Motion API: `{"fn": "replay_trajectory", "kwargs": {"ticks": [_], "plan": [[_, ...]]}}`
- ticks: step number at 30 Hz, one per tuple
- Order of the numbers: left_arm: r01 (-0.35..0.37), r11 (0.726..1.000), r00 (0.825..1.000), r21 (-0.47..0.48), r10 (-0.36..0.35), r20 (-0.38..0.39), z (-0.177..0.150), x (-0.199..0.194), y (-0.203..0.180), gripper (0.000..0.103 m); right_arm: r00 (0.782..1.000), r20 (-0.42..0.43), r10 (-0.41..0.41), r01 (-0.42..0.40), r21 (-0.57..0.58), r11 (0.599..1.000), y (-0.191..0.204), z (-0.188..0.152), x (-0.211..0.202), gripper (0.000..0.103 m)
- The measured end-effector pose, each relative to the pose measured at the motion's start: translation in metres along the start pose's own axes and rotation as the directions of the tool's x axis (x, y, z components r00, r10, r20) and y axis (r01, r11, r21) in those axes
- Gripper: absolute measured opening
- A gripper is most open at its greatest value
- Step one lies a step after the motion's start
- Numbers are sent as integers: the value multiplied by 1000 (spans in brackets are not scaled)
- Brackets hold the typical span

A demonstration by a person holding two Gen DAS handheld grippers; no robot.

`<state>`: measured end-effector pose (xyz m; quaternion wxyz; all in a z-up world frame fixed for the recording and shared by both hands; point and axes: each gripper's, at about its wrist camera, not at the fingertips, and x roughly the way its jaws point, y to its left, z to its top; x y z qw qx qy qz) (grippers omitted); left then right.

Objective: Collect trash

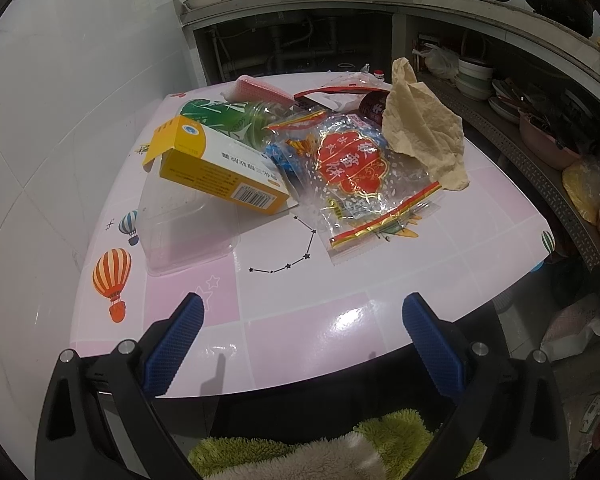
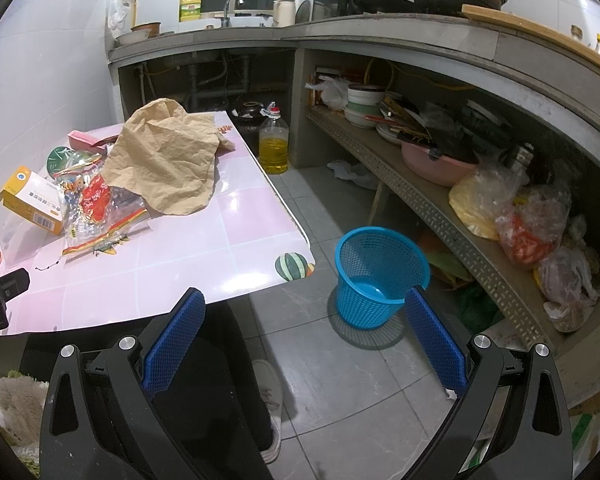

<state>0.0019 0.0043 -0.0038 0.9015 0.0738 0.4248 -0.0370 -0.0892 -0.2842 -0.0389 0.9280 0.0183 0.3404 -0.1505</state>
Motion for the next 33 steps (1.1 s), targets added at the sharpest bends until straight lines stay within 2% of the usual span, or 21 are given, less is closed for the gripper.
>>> {"fn": "replay_trajectory", "kwargs": {"ticks": [33], "plan": [[-9, 1000, 1000, -2, 9, -6, -2, -1, 2, 97, 1000, 3, 4, -4, 2, 1000, -1, 0, -2, 95]]}}
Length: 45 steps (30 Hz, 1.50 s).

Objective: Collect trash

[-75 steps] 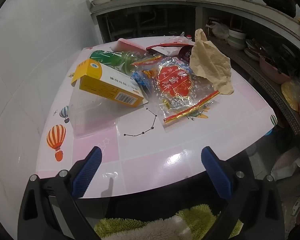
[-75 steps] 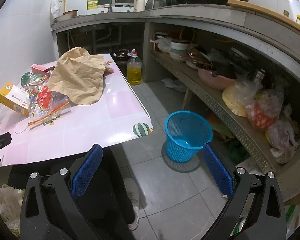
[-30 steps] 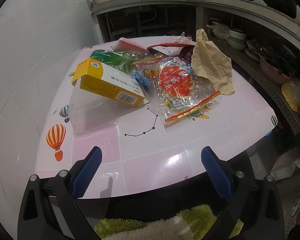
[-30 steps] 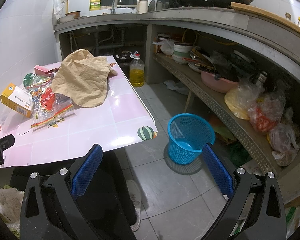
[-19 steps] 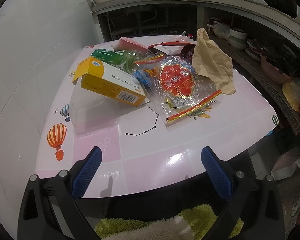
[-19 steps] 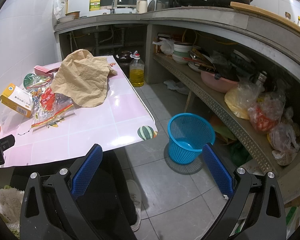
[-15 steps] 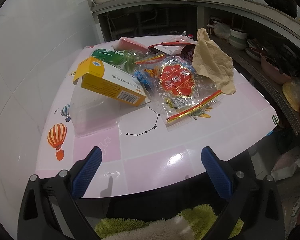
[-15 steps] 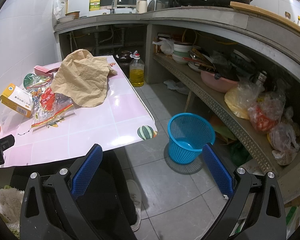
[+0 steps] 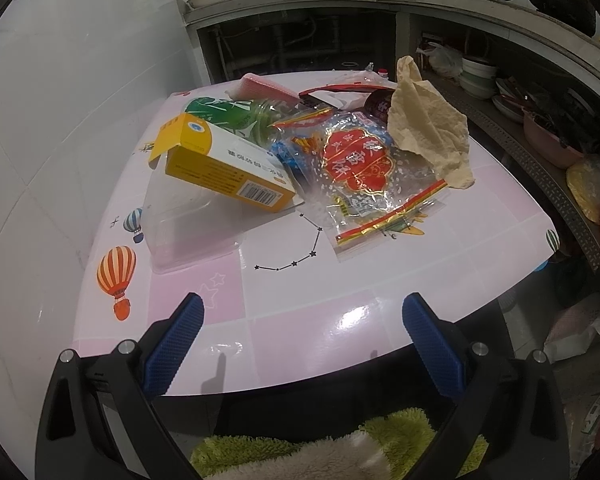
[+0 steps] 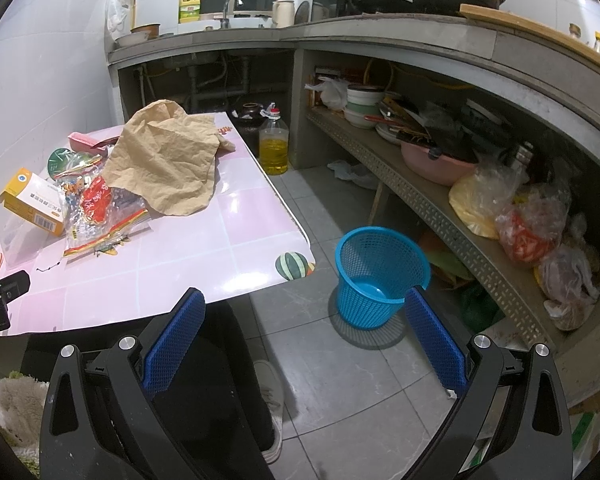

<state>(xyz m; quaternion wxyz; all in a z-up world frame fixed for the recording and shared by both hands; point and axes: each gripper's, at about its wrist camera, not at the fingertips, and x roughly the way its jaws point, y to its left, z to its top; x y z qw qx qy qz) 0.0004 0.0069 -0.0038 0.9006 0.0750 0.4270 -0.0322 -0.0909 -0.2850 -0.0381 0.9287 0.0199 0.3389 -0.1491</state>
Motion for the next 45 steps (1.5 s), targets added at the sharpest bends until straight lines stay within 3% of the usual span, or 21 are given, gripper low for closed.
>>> {"fn": "replay_trajectory", "kwargs": {"ticks": [30, 37, 45], "plan": [[-1, 1000, 1000, 0, 1, -1, 0, 0, 1, 97, 1000, 4, 3, -3, 2, 1000, 2, 2, 0, 95], [0, 1000, 1000, 9, 0, 13, 2, -2, 5, 97, 1000, 7, 1, -1, 3, 1000, 18, 10, 2, 95], [58, 998, 998, 17, -57, -14, 4, 9, 1, 97, 1000, 1, -1, 1, -1, 1000, 16, 13, 7, 95]]}}
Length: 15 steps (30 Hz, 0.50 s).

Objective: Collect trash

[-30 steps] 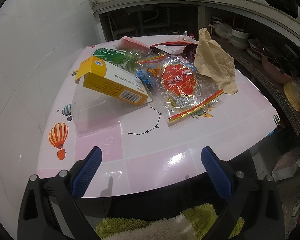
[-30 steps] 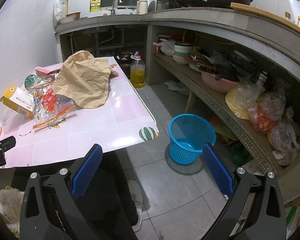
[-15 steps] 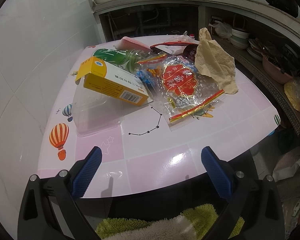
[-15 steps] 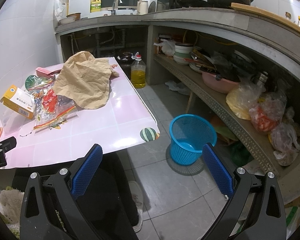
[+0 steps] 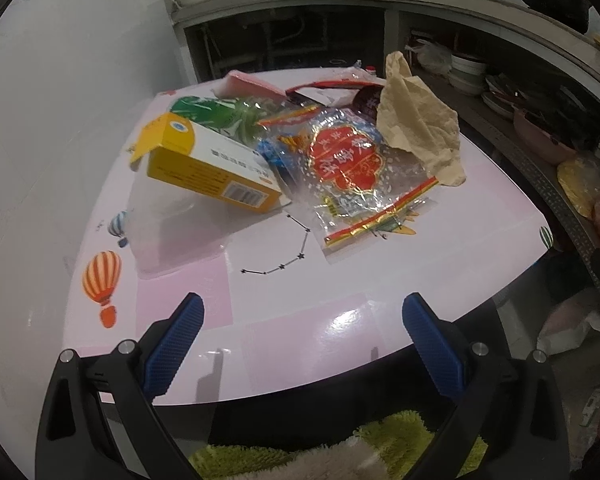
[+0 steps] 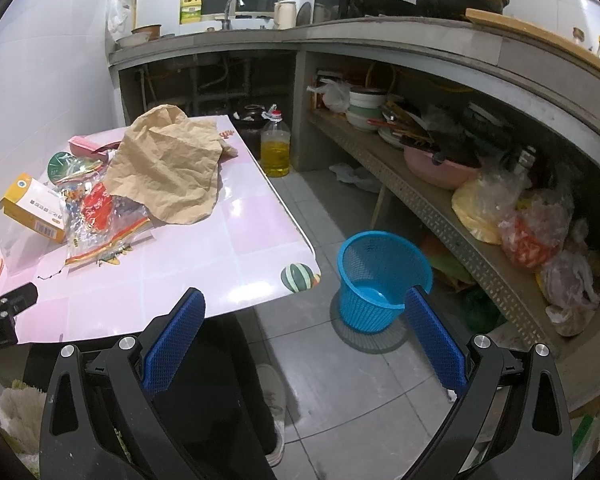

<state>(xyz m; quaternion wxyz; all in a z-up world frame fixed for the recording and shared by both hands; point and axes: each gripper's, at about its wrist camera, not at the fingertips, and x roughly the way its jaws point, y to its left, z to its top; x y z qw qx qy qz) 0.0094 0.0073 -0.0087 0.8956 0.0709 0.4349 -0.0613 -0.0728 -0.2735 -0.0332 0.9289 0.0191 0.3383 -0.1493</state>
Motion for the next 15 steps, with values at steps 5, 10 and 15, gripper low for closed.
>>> {"fn": "replay_trajectory", "kwargs": {"ticks": [5, 10, 15], "plan": [[38, 999, 999, 27, -38, -4, 1, 9, -3, 97, 999, -30, 26, -27, -26, 999, 10, 8, 14, 95], [83, 993, 996, 81, -85, 28, 7, 10, -4, 97, 994, -87, 71, -76, -55, 996, 22, 20, 34, 95], [213, 974, 972, 75, -219, 84, 17, 5, 8, 97, 987, -114, 113, -121, -72, 990, 31, 38, 45, 95]]}}
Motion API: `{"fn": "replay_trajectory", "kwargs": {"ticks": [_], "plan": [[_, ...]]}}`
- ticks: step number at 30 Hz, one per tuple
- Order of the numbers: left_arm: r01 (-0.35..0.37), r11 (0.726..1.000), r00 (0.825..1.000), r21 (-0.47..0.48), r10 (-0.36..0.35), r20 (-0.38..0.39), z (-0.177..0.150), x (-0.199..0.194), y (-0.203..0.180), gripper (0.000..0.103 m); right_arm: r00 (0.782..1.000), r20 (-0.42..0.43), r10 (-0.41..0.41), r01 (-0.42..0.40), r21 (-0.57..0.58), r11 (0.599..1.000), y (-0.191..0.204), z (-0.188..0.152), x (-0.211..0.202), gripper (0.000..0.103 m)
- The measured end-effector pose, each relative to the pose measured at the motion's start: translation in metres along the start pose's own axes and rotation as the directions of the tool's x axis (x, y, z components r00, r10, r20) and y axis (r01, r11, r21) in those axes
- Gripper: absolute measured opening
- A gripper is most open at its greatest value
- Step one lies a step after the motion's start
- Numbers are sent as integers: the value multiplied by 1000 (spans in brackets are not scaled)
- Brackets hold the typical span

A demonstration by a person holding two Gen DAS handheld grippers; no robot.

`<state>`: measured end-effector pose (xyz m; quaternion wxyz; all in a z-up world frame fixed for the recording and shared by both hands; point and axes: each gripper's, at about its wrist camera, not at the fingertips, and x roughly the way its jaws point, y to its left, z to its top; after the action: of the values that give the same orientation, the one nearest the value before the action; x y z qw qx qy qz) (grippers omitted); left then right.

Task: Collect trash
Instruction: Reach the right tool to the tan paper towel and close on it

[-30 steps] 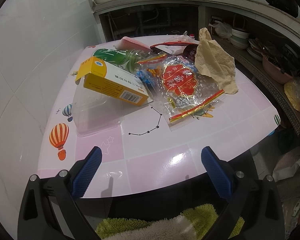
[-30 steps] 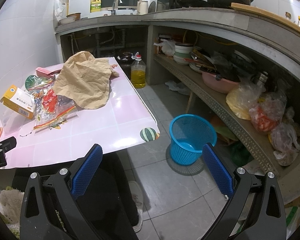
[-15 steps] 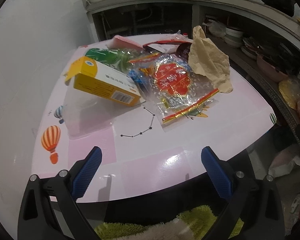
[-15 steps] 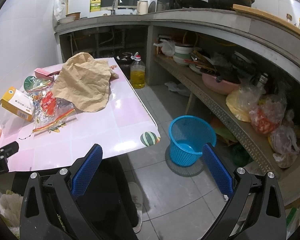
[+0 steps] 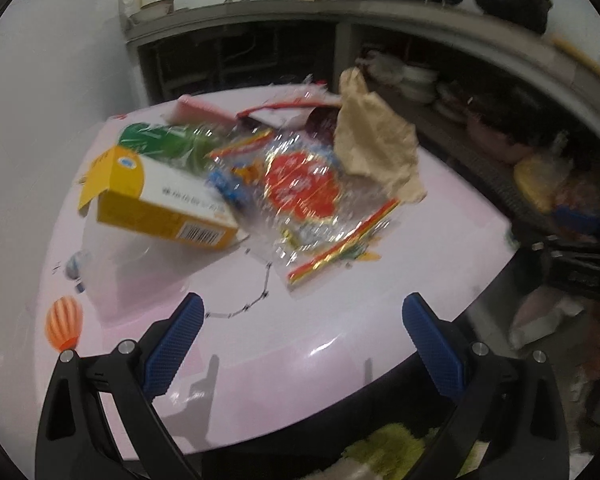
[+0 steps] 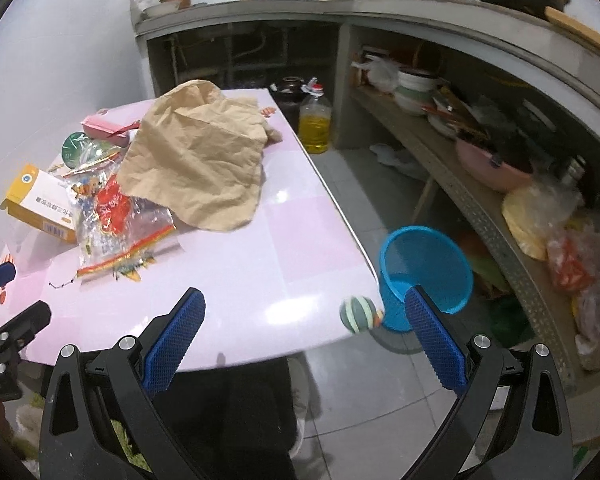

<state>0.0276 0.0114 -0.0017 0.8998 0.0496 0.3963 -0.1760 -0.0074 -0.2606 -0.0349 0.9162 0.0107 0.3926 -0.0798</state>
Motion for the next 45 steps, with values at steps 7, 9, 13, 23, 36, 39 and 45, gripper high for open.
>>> {"fn": "replay_trajectory", "kwargs": {"ticks": [7, 9, 13, 23, 36, 39, 45], "plan": [[136, 991, 986, 17, -137, 99, 14, 1, 2, 97, 987, 50, 153, -153, -1, 988, 3, 37, 6, 95], [142, 989, 984, 39, -145, 106, 18, 2, 0, 97, 971, 73, 227, -229, 21, 973, 4, 58, 11, 95], [155, 987, 981, 47, -160, 114, 24, 8, 0, 97, 947, 116, 298, -293, -62, 954, 19, 96, 28, 95], [195, 981, 976, 13, -196, 94, 22, 24, 10, 97, 838, -48, 543, -514, 261, 817, 4, 142, 133, 95], [245, 967, 962, 69, -251, 105, 22, 29, -2, 82, 769, -111, 630, -558, 364, 746, -12, 129, 123, 8], [263, 963, 958, 56, -268, 106, 22, 28, -2, 74, 775, -107, 623, -555, 355, 752, -16, 131, 123, 2], [272, 959, 952, 82, -281, 121, 17, 21, -11, 62, 784, -62, 618, -569, 329, 754, -29, 116, 87, 1]]}}
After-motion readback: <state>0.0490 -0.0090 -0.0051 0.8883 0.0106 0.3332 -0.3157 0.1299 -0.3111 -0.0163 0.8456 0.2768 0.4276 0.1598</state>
